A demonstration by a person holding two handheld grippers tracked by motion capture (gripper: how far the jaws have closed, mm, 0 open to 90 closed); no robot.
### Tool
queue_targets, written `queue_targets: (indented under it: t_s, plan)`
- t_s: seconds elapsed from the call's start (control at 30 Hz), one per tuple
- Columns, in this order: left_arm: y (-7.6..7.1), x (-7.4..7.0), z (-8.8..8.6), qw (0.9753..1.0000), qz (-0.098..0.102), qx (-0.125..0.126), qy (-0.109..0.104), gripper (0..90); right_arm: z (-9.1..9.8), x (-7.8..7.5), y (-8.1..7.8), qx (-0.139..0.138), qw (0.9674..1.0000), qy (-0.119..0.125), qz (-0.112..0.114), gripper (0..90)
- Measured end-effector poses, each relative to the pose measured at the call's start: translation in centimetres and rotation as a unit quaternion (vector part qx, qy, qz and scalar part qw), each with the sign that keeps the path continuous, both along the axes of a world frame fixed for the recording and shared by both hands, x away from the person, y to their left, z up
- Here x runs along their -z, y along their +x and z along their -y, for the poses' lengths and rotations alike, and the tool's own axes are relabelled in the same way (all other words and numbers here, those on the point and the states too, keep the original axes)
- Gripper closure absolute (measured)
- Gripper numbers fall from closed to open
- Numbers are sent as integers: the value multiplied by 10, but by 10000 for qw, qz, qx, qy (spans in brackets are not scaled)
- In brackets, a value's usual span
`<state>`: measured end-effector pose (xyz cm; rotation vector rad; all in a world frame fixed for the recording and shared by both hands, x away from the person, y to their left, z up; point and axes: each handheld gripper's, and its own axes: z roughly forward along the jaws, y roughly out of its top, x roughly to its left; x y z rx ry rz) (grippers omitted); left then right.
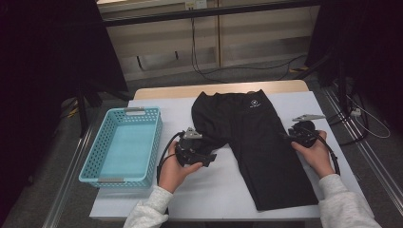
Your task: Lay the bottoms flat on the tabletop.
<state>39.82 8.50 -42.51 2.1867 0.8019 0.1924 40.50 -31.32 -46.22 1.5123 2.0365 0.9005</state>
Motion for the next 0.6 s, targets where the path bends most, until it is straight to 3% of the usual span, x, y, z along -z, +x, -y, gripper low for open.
queue_targets:
  t_s: [0.1,0.2,0.33,0.6]
  plan:
    - [0,-1,0,10000,7,-11,-16,197,-1,-1,-1,-64,10000,-5,-41,649]
    - [0,-1,-1,10000,0,-5,-22,197,0,-2,-1,-90,9999,-7,-57,795]
    - [0,-3,-4,10000,32,-49,-33,197,4,-1,-1,-67,10000,18,-44,883]
    - [1,-4,-5,9999,69,-81,-62,197,6,-3,-2,-88,9999,29,-49,900]
